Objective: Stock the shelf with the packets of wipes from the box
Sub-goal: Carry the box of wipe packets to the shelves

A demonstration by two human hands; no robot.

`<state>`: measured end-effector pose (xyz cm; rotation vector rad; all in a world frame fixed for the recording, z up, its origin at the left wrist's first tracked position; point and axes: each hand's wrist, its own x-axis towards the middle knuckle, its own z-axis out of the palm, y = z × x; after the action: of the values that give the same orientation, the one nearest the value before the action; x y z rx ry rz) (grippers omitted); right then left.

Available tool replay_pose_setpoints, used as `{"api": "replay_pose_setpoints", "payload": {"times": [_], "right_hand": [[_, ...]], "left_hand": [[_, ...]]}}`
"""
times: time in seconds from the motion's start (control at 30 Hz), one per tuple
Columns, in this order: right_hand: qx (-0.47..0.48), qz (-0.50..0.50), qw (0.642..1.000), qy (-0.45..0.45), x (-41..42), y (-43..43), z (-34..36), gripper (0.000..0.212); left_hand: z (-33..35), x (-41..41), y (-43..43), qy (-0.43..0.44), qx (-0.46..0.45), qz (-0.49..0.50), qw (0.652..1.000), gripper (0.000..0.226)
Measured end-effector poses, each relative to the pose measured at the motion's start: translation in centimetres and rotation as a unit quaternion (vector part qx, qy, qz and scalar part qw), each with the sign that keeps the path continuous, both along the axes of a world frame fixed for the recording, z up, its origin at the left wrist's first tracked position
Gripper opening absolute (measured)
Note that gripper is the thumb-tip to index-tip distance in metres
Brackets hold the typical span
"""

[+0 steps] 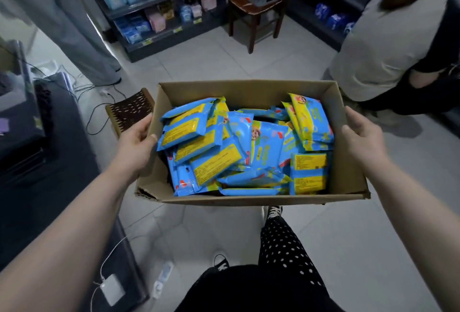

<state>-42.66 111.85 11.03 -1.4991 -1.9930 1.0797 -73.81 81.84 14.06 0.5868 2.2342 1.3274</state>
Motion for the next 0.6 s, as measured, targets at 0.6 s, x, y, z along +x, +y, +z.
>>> {"api": "replay_pose_setpoints", "payload": {"times": [0.6], "right_hand": [[0.022, 0.097, 0.995, 0.012, -5.8, 25.6, 2.1, 0.047]], "left_hand": [[0.3, -2.1, 20.9, 0.011, -0.008, 0.061, 0.998, 0.062]]}}
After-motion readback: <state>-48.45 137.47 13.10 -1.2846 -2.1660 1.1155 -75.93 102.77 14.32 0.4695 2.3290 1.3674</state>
